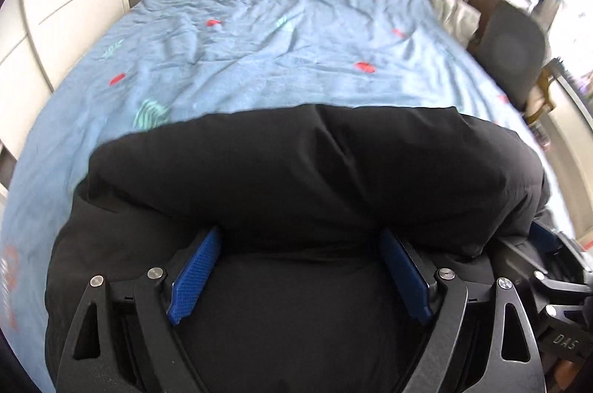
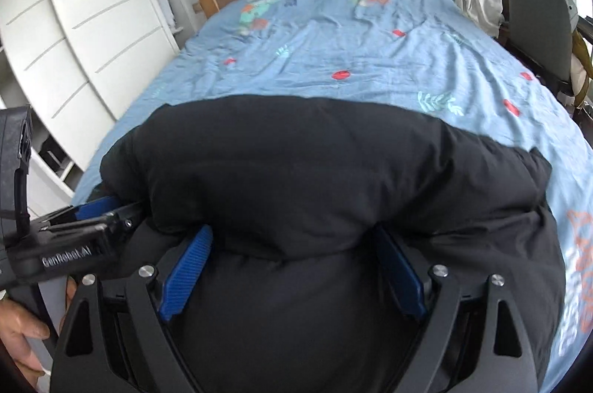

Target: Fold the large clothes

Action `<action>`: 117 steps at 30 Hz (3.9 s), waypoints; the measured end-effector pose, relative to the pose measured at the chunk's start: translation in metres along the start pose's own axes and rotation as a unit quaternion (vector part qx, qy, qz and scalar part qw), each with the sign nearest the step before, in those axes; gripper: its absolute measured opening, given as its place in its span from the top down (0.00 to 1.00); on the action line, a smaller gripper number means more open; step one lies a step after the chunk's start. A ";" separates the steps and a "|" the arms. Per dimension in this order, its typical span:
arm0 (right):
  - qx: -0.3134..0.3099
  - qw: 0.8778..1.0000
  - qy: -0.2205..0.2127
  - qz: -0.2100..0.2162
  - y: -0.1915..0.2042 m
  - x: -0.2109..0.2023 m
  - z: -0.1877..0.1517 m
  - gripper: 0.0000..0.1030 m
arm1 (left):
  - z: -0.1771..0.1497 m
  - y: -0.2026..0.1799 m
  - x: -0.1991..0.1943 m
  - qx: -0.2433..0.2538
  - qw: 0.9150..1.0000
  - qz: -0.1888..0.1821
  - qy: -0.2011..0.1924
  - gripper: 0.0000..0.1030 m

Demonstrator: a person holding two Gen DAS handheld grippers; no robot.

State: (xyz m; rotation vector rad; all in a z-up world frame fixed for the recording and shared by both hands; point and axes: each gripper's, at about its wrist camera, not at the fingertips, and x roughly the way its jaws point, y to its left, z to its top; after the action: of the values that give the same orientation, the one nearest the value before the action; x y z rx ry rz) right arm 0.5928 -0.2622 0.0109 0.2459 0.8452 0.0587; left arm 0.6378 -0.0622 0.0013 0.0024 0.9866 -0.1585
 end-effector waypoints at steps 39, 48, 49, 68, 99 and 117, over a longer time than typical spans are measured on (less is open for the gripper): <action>0.088 0.981 0.012 -0.174 -0.168 -0.036 -0.019 0.11 | -0.031 0.169 -0.039 -0.098 0.988 0.119 0.004 0.07; 0.031 0.998 -0.049 -0.028 -0.059 -0.060 -0.049 0.11 | -0.071 0.079 -0.054 -0.058 0.996 0.020 -0.071 0.07; 0.024 0.998 -0.049 -0.022 -0.052 -0.058 -0.055 0.11 | -0.077 0.076 -0.051 -0.057 0.995 0.018 -0.077 0.07; 0.062 0.995 -0.071 -0.015 -0.080 -0.045 -0.098 0.11 | -0.101 0.075 -0.039 -0.060 0.992 0.018 -0.108 0.03; 0.107 0.984 -0.032 -0.138 -0.158 -0.099 -0.143 0.11 | -0.134 0.094 -0.075 -0.065 0.989 0.064 -0.119 0.01; 0.005 0.998 -0.050 -0.045 -0.046 -0.106 -0.168 0.11 | -0.173 0.092 -0.086 -0.058 0.988 0.077 -0.118 0.01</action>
State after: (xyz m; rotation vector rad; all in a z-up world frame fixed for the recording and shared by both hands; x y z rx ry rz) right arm 0.3954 -0.2908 -0.0293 0.2185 0.7563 -0.0426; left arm 0.4604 0.0533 -0.0293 -0.0451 0.7540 0.0403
